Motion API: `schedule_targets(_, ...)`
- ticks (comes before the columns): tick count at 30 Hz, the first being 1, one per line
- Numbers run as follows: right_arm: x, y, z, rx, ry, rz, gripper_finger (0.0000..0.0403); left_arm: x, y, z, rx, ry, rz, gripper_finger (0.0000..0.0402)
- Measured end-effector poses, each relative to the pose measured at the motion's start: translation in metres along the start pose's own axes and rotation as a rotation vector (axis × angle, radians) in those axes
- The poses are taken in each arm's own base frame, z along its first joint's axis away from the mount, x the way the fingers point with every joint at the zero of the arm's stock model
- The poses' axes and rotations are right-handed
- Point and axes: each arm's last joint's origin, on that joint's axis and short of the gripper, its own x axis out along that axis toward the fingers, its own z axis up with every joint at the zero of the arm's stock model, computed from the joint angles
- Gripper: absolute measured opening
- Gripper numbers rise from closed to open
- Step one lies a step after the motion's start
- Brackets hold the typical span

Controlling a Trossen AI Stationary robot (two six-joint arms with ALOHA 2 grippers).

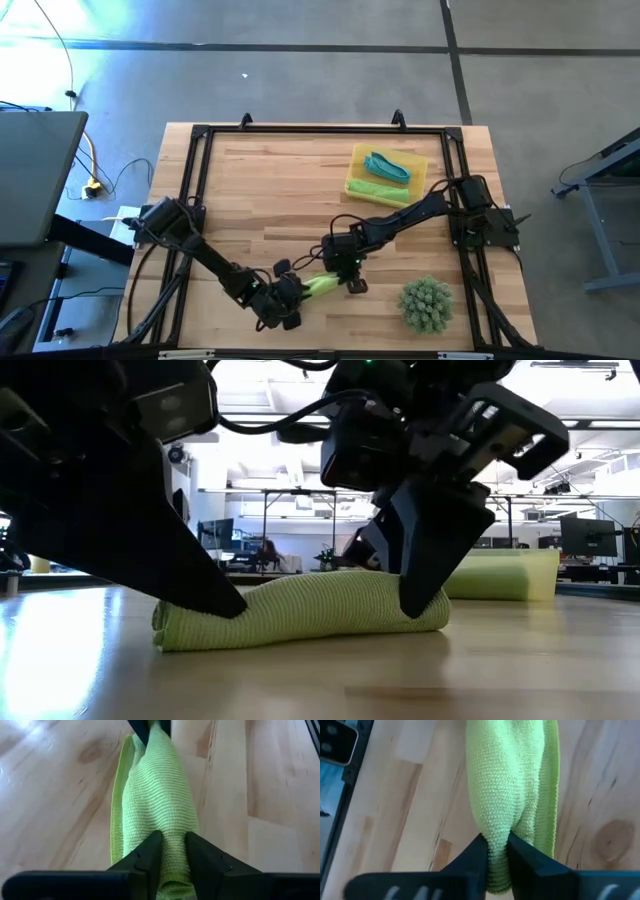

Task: Roll microfiber towels into tight, uniform cylinder then place into a basket
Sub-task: Roll the green microfiber towel, then put the rolled green microfiber towel into the yellow bin

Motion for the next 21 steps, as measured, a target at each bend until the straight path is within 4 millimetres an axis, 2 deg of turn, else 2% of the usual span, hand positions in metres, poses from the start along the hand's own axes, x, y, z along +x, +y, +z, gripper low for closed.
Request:
schedule_targets(3, -0.005, 0.002, 0.000, -0.056, 0.006, -0.008, 0.0083, 0.001, -0.001, -0.003, -0.046, 0.008, -0.001, 0.0070)
schedule_targets(9, -0.030, 0.017, -0.004, -0.171, 0.062, -0.025, 0.0153, 0.001, -0.001, -0.004, -0.078, 0.015, -0.007, 0.0055)
schedule_targets(12, -0.042, 0.035, -0.008, -0.280, 0.095, -0.056, 0.0171, 0.001, -0.001, -0.005, -0.072, 0.026, -0.005, 0.0054)
schedule_targets(15, -0.049, 0.057, -0.008, -0.375, 0.091, -0.173, 0.0175, 0.001, 0.000, -0.005, -0.071, 0.029, -0.006, 0.0054)
schedule_targets(18, -0.045, 0.081, -0.005, -0.502, 0.031, -0.334, 0.0176, 0.004, 0.002, -0.004, -0.081, 0.038, -0.009, 0.0054)
schedule_targets(21, -0.033, 0.104, 0.001, -0.622, -0.076, -0.470, 0.0176, 0.005, 0.003, -0.002, -0.088, 0.039, -0.006, 0.0054)
